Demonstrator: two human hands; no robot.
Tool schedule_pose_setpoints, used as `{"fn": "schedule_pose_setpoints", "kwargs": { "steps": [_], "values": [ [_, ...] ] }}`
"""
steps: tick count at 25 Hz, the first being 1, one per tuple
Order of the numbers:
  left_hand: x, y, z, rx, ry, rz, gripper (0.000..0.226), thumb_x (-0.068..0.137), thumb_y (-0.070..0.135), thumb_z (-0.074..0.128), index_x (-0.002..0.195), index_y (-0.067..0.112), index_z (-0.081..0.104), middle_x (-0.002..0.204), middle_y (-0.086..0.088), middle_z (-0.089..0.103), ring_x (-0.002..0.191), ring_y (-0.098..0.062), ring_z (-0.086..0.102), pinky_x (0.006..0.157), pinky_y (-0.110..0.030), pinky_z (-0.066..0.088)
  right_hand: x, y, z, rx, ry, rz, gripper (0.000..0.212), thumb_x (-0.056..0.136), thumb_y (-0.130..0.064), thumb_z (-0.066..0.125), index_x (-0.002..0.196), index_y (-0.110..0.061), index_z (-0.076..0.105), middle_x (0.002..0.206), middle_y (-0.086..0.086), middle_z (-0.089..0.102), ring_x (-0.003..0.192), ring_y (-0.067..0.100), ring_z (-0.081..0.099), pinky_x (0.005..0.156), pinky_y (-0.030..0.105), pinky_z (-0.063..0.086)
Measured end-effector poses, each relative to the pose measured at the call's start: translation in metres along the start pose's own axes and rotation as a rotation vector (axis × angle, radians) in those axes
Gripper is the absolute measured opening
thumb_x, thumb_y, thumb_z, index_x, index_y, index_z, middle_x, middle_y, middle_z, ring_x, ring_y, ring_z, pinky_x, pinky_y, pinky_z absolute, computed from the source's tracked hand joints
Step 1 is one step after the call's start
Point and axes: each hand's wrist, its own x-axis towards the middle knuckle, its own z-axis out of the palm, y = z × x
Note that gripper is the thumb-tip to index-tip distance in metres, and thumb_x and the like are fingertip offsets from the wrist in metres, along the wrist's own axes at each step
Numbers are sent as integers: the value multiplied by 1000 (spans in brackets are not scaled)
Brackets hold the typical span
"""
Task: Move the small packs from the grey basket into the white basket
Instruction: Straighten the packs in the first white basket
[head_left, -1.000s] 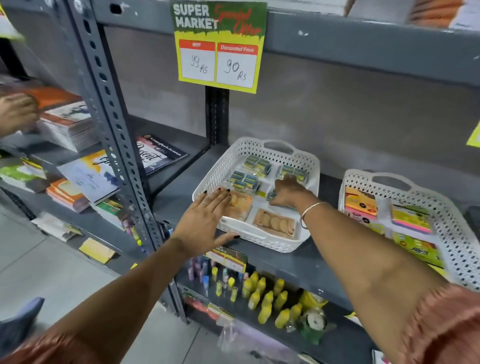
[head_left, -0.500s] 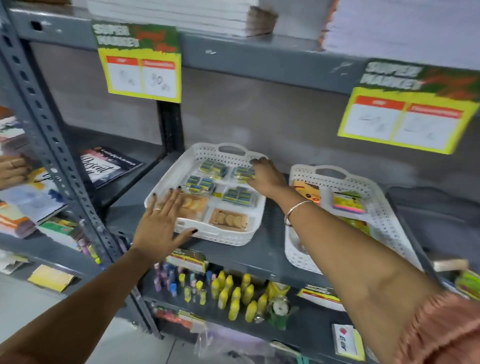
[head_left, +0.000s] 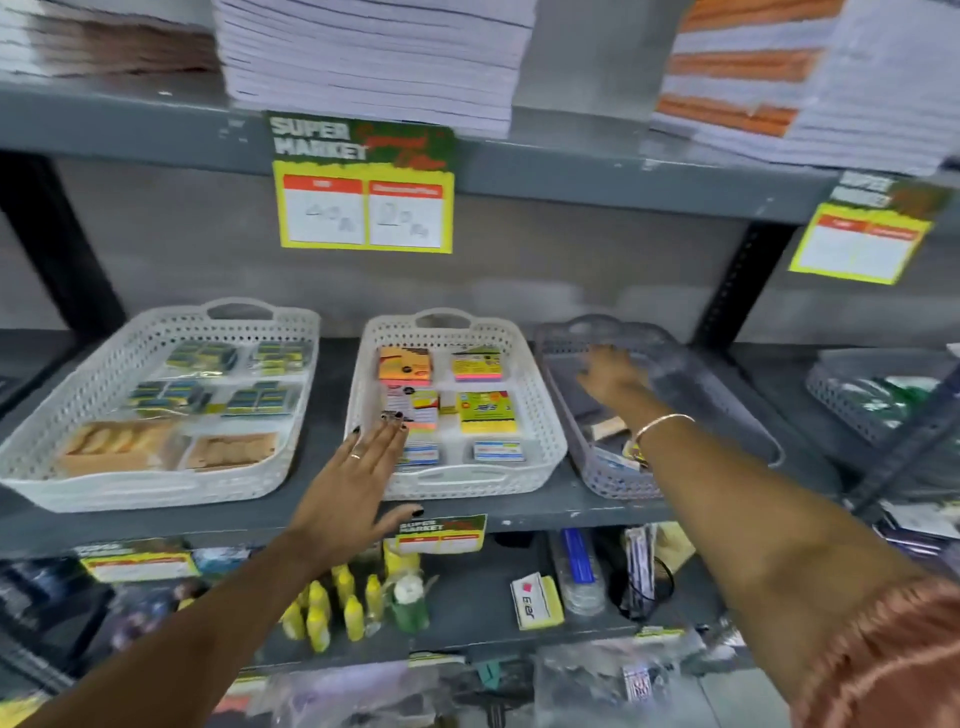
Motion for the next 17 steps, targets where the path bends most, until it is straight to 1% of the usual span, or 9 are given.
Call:
{"fn": "schedule_pose_setpoints", "kwargs": {
  "steps": [2, 4, 5, 6, 7, 10, 14, 16, 17],
  "values": [
    [1, 3, 0, 1, -28, -13, 87, 87, 67, 11, 139, -1, 25, 145, -19, 31, 133, -29, 28, 106, -39, 16, -12, 42, 2, -43, -231, 78, 57, 87, -30, 64, 134, -1, 50, 140, 18, 51, 129, 32, 50, 104, 35, 41],
    [2, 4, 0, 18, -51, -16, 89, 87, 68, 9, 139, -2, 26, 144, -19, 34, 132, -29, 31, 106, -39, 16, -22, 69, 3, -133, -478, 120, 67, 80, -34, 72, 137, -7, 49, 144, 12, 50, 129, 28, 50, 102, 31, 41],
    [1, 3, 0, 27, -61, -21, 89, 87, 68, 9, 138, -2, 27, 143, -19, 35, 132, -30, 32, 106, -38, 17, -25, 77, 6, -162, -546, 132, 75, 77, -35, 75, 140, -9, 45, 147, 9, 47, 132, 26, 47, 103, 31, 40],
    [0, 4, 1, 35, -66, -27, 89, 87, 68, 9, 138, -2, 28, 143, -19, 36, 131, -30, 33, 106, -39, 18, -25, 82, 10, -168, -565, 137, 81, 76, -35, 76, 144, -9, 39, 150, 8, 43, 135, 26, 44, 106, 32, 39],
    [0, 4, 2, 39, -63, -34, 89, 87, 69, 9, 138, -1, 28, 142, -19, 37, 131, -29, 34, 105, -39, 19, -25, 83, 11, -164, -546, 138, 85, 76, -35, 77, 146, -9, 36, 152, 9, 40, 137, 26, 42, 108, 33, 38],
    [0, 6, 0, 35, -65, -49, 90, 86, 70, 10, 138, -1, 28, 142, -19, 37, 131, -29, 33, 106, -38, 18, -21, 84, 16, -158, -501, 123, 87, 75, -34, 77, 147, -9, 34, 152, 11, 39, 137, 28, 42, 109, 35, 38],
    [-1, 9, -3, 21, -68, -67, 90, 86, 71, 12, 138, -1, 29, 141, -19, 39, 130, -30, 35, 106, -37, 17, -21, 86, 17, -158, -507, 110, 81, 73, -33, 78, 143, -13, 42, 147, 8, 48, 130, 27, 50, 107, 35, 42],
    [-2, 10, -3, 5, -76, -89, 90, 85, 71, 12, 138, 0, 29, 141, -18, 39, 130, -30, 35, 105, -37, 17, -22, 84, 13, -182, -479, 104, 78, 74, -33, 77, 141, -12, 43, 144, 10, 49, 129, 27, 51, 102, 33, 45],
    [-2, 11, -2, 3, -77, -96, 90, 85, 71, 12, 138, 0, 29, 141, -18, 40, 130, -30, 36, 105, -37, 17, -21, 83, 10, -209, -462, 96, 72, 76, -33, 75, 139, -10, 45, 142, 11, 51, 127, 28, 52, 98, 31, 45]
  ]
}}
